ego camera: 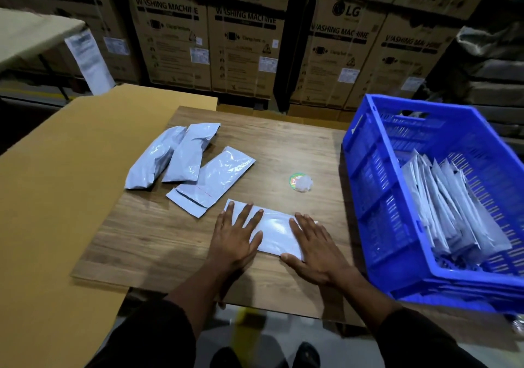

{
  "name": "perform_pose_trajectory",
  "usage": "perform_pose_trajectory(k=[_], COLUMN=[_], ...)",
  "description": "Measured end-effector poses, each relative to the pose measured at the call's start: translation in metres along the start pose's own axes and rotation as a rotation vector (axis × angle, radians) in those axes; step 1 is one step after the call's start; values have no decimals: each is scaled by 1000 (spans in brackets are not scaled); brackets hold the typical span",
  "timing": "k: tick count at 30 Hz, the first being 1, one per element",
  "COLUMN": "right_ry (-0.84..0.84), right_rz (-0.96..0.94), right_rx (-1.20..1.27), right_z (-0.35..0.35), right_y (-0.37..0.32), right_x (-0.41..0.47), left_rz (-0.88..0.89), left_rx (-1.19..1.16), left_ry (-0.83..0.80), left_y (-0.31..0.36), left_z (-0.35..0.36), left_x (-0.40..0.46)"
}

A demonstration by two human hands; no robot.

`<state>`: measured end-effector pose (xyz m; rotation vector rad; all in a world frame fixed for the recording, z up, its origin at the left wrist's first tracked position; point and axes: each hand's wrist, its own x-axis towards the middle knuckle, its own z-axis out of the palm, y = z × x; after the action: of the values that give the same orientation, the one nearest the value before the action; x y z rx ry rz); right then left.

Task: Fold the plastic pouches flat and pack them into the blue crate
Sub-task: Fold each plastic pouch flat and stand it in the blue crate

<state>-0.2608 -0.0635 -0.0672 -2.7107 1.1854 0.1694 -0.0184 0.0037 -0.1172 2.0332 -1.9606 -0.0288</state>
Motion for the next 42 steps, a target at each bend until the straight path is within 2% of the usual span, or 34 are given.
perform_pose_trajectory(k=[3,7,9,11,14,16,19,21,23,26,28,31,33,36,39,42], right_ry=[-39,148,198,254,305,315,363,381,362,299,252,242,206,326,484,612], right_rz=[-42,-227,-296,-308,-243,-197,-338,-483,-536,-428,-395,-376,-309,-226,-189,-134], right_rx=[-8,-153,-140,-93,-17,14,-157,-299,-381,-436,-376,-326,-263,-132,-38,36], right_z=[-5,-5,-4,-4,-10,-16,-19,-21,-22,-31,-46,-64,-72,-89,-112,-142], right_y=[8,3,0,-1,-7,-10,-21,-36,-46,-51,-49,-40,-29,-12,5,21], right_x=[-8,-13,-9,-7,-7,-8,-16,-23,-19,-1,10,15,16,11,4,-6], left_rz=[-28,-55,-56,-11,159,177,117,149,204,273,255,90,-37,-99,-48,3], left_rx=[31,47,23,1,57,99,101,92,69,15,38,80,11,-68,-66,-36], left_ry=[-47,-92,-100,-55,23,90,174,196,202,222,217,233,245,131,-38,-116], left_y=[-2,-2,-3,-3,-4,-8,-10,-10,-8,-6,-7,-6,-1,10,25,46], left_z=[0,2,2,-1,-8,-10,-17,-24,-32,-41,-48,-59,-55,-35,-15,-5], left_x=[0,3,2,-1,-10,-10,-1,6,12,21,26,23,14,3,0,9])
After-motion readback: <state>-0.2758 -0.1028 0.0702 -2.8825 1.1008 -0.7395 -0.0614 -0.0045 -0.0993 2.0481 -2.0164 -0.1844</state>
